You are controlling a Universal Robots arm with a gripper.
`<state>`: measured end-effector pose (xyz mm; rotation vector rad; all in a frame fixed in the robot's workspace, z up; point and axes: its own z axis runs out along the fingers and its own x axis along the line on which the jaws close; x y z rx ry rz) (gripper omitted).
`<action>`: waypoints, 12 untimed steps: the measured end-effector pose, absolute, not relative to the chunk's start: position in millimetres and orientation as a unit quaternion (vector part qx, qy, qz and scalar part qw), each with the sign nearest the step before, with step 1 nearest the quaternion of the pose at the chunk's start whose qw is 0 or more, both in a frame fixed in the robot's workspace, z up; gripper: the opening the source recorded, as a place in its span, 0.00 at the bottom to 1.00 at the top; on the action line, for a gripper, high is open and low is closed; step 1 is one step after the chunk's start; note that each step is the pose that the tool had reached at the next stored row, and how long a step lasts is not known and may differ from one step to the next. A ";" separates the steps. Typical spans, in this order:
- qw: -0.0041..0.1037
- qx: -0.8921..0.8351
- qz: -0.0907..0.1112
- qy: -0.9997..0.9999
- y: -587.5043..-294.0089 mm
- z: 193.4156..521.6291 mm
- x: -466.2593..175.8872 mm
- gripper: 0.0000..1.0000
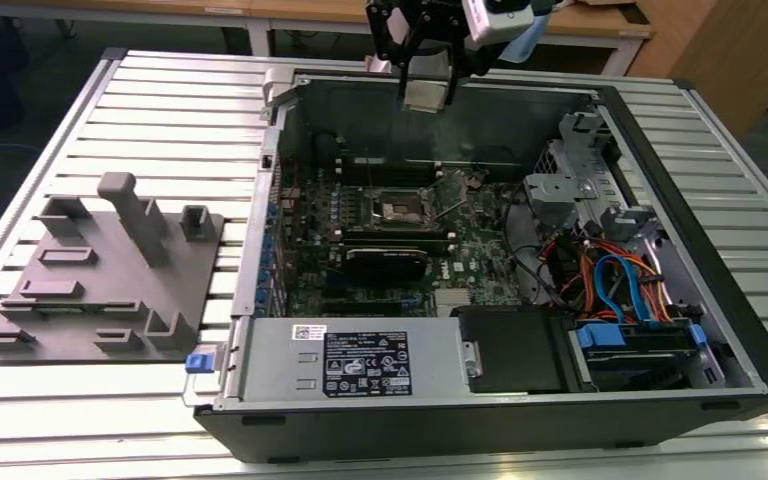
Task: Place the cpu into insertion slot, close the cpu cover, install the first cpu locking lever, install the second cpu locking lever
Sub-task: 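Place the cpu into insertion slot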
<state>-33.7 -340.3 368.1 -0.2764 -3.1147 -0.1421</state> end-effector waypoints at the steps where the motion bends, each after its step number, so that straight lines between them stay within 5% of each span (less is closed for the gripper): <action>1: 0.006 -0.089 -0.045 -0.995 -340.3 368.2 -33.7 0.54; 12: 0.006 -0.089 -0.045 -0.995 -340.3 368.1 -33.7 0.54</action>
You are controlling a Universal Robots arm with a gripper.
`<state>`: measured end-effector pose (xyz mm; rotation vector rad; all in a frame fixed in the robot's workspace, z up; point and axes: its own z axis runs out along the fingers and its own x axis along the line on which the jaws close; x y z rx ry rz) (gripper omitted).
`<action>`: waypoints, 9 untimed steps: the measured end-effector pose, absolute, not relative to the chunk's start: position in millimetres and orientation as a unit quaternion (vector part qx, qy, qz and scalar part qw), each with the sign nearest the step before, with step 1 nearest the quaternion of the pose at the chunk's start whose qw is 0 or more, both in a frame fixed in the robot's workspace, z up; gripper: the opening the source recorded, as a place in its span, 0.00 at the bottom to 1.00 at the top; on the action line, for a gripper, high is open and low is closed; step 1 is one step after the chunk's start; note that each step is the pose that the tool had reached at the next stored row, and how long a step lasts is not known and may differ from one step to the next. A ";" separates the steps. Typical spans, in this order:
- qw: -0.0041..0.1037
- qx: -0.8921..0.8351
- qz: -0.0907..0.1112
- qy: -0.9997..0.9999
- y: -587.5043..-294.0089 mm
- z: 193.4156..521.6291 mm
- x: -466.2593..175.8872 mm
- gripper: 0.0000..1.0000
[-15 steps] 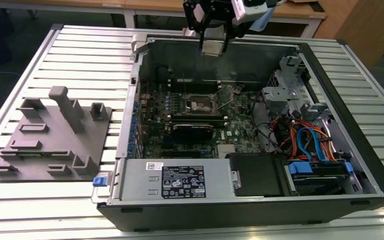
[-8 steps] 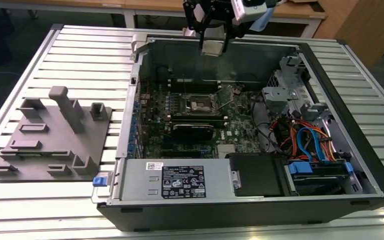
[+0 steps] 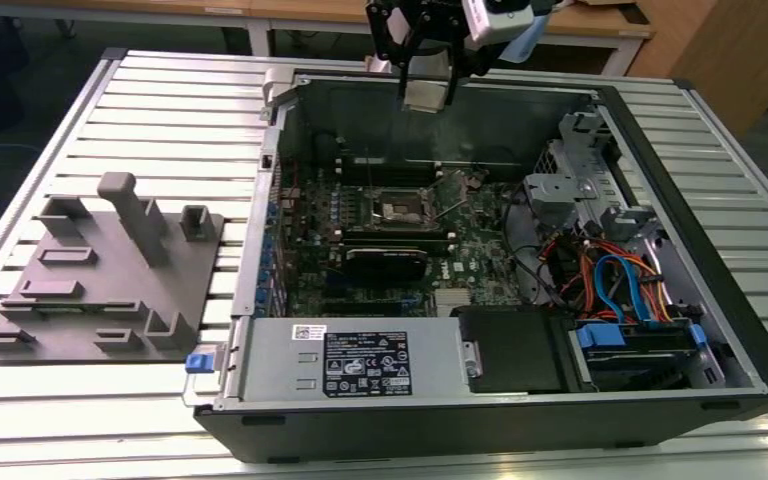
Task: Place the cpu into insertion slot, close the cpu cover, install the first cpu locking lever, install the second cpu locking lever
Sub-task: 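Place the cpu into insertion slot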
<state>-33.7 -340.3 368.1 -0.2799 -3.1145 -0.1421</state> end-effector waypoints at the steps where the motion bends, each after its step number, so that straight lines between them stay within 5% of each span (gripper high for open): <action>1: 0.005 -0.092 -0.045 -0.995 -340.3 368.1 -33.7 0.54; 9: 0.004 -0.135 -0.045 -0.990 -340.3 367.8 -33.7 0.54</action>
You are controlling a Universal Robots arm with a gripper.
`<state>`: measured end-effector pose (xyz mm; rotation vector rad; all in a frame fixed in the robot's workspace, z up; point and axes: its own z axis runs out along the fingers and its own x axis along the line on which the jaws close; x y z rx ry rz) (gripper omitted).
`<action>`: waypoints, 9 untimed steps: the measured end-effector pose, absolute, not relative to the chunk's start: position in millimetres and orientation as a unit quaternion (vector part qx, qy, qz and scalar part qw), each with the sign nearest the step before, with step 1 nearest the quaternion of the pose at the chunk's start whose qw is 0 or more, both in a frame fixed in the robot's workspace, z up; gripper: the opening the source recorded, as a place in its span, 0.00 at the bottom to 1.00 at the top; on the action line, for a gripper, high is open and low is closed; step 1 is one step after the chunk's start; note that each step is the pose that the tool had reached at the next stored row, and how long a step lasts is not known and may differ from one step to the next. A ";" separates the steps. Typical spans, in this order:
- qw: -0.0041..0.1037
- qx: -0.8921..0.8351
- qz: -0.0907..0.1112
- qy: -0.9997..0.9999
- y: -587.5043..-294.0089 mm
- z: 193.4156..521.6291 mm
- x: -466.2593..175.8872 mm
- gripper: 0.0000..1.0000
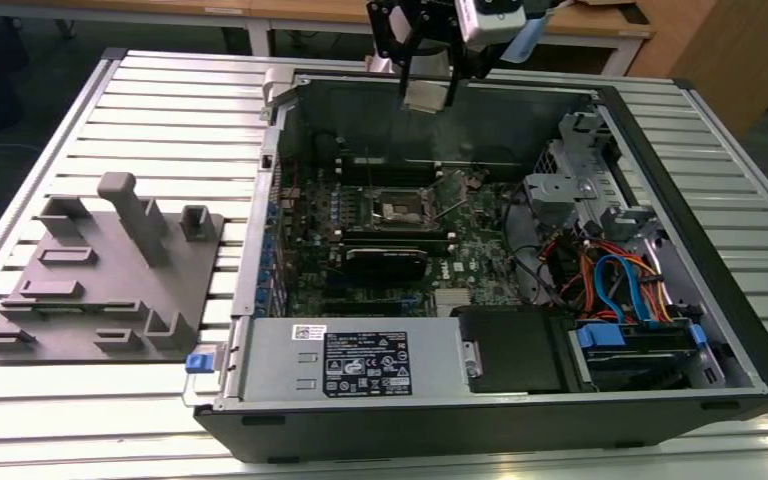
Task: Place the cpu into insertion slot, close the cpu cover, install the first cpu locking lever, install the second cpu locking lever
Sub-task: 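Place the cpu into insertion slot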
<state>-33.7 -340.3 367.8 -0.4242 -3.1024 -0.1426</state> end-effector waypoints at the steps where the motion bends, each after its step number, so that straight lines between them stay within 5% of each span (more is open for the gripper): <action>1: 0.004 -0.135 -0.045 -0.990 -340.3 367.8 -33.7 0.54; 9: 0.004 -0.136 -0.045 -0.990 -340.3 367.8 -33.7 0.54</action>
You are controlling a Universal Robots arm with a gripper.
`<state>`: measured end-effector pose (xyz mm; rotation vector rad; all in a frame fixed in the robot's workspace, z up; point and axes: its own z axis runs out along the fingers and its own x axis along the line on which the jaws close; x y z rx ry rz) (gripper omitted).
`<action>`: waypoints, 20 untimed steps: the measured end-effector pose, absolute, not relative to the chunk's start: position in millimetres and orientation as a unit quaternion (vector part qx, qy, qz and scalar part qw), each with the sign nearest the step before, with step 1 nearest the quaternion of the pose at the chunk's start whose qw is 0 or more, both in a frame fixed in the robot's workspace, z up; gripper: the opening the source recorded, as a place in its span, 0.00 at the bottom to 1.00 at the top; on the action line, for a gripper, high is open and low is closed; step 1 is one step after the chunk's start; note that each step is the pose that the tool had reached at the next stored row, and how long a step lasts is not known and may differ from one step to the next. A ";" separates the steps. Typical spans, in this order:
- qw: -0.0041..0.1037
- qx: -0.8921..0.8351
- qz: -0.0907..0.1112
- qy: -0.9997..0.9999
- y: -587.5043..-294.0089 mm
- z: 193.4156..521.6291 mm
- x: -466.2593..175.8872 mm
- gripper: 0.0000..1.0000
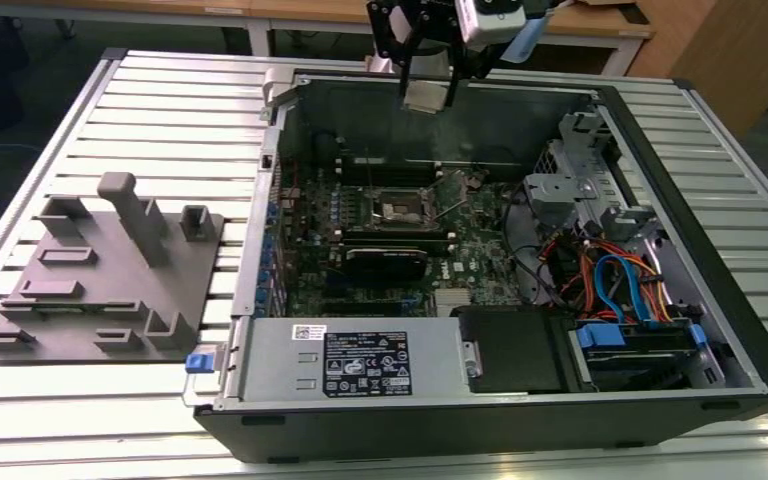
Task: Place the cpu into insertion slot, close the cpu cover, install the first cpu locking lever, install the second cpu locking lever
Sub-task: 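Place the cpu into insertion slot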
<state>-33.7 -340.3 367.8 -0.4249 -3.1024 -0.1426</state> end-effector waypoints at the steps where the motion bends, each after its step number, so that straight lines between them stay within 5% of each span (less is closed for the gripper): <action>1: 0.003 -0.136 -0.045 -0.990 -340.3 367.8 -33.7 0.54; 20: 0.002 -0.177 -0.046 -0.983 -340.3 367.4 -33.7 0.54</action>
